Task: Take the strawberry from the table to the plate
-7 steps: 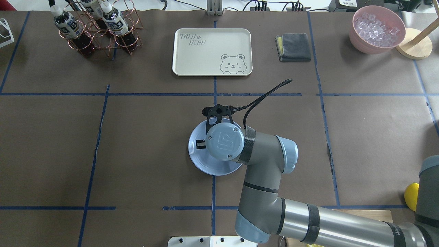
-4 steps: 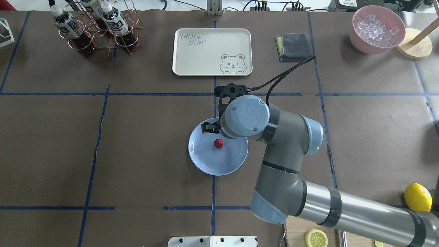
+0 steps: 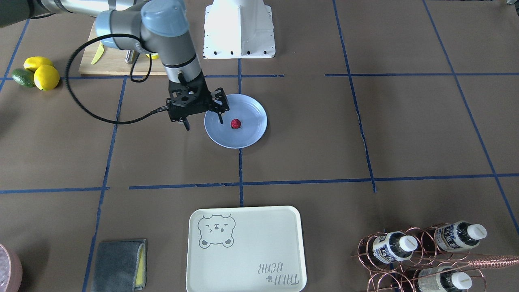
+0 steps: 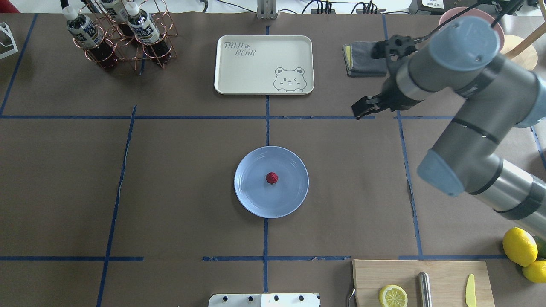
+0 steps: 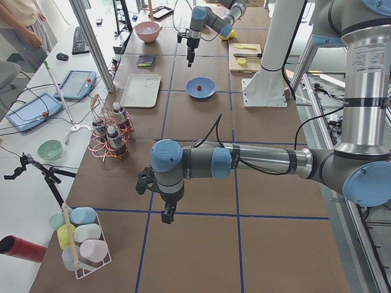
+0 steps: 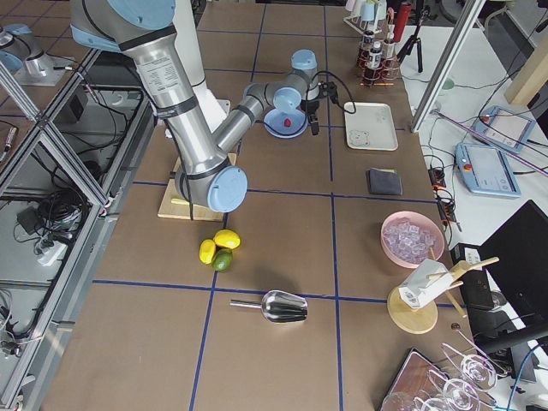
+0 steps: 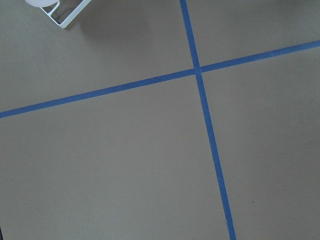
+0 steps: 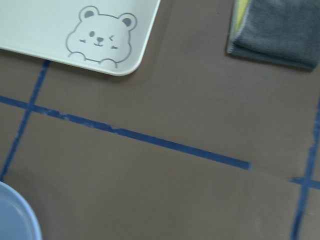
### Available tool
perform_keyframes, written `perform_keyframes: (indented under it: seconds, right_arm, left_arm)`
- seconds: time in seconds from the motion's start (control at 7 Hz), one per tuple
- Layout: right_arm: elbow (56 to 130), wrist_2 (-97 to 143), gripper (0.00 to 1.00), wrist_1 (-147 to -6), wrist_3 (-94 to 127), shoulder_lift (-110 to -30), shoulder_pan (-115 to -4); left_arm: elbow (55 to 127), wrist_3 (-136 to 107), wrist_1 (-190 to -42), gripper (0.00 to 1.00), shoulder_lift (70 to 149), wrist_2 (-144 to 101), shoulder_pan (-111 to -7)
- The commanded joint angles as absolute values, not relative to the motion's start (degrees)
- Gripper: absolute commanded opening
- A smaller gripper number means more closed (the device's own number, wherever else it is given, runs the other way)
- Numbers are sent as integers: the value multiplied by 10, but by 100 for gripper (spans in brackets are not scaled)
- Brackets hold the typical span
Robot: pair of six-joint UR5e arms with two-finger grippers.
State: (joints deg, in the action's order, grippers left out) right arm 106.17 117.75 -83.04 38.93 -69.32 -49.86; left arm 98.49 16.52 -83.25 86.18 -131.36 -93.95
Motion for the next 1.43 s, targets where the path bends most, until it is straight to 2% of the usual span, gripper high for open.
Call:
perform_keyframes:
  seconds: [0.0, 0.14, 0.43, 0.86, 1.29]
  right_arm:
    - [1066, 1264, 100, -832, 120, -829, -650]
    - [1055, 1290, 100, -835, 14, -882, -721]
    - [1049, 1274, 100, -836, -27, -946, -820]
    - [1042, 1279, 100, -827, -27, -1031, -843]
    - [1039, 1320, 100, -827, -23, -1037, -856]
  left_arm:
    - [986, 164, -839, 100, 856, -1316, -938]
    - [985, 166, -839, 100, 853, -1316, -938]
    - [991, 166, -838, 100, 853, -1317, -937]
    - [985, 158, -835, 100, 853, -1369, -937]
    - [986, 160, -832, 100, 853, -1369, -937]
